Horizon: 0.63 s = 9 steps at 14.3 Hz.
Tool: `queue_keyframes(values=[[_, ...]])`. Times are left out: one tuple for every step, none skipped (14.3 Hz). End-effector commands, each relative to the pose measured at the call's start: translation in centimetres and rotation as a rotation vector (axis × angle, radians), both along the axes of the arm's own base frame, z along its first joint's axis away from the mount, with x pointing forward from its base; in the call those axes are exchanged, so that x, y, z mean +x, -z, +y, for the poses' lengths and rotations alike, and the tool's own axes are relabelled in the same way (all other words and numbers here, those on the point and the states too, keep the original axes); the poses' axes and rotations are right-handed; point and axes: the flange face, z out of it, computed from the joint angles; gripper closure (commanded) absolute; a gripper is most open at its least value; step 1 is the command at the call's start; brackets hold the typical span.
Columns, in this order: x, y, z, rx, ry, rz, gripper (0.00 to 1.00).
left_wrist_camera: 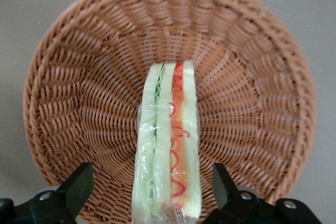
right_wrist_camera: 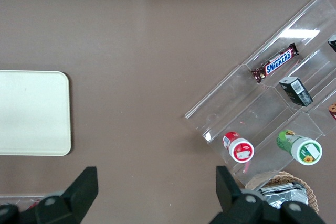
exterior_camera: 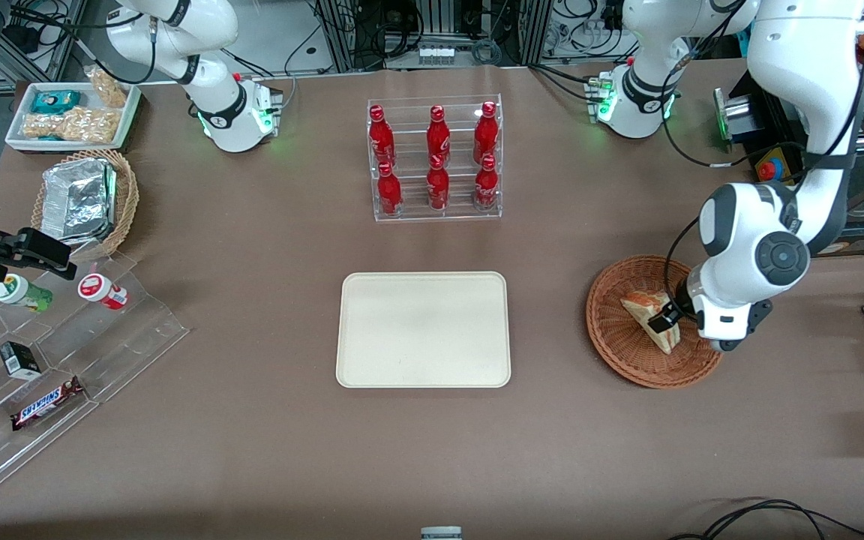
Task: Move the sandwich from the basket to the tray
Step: 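Lower the left gripper and close it on the wrapped sandwich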
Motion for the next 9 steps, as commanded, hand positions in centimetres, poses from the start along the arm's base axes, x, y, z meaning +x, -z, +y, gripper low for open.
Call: queue_keyframes(values=[[-0.3, 1.5, -1.1, -0.001, -0.004, 0.013, 0.00], [-0.3, 1.9, -1.1, 0.001, -0.003, 0.020, 0.00], [-0.5, 2.3, -1.2, 0.002, 0.002, 0.026, 0.00], [-0.5, 2.6, -1.2, 0.002, 0.003, 0.031, 0.09], [-0.5, 2.4, -1.1, 0.002, 0.003, 0.034, 0.44], [-0.5, 2.3, -1.1, 0.002, 0.012, 0.038, 0.79], [-0.4, 2.1, -0.8, 0.000, 0.030, 0.041, 0.96], [-0.1, 1.6, -0.6, -0.006, 0.079, 0.046, 0.97], [-0.1, 1.0, -0.7, -0.011, 0.110, 0.060, 0.98]])
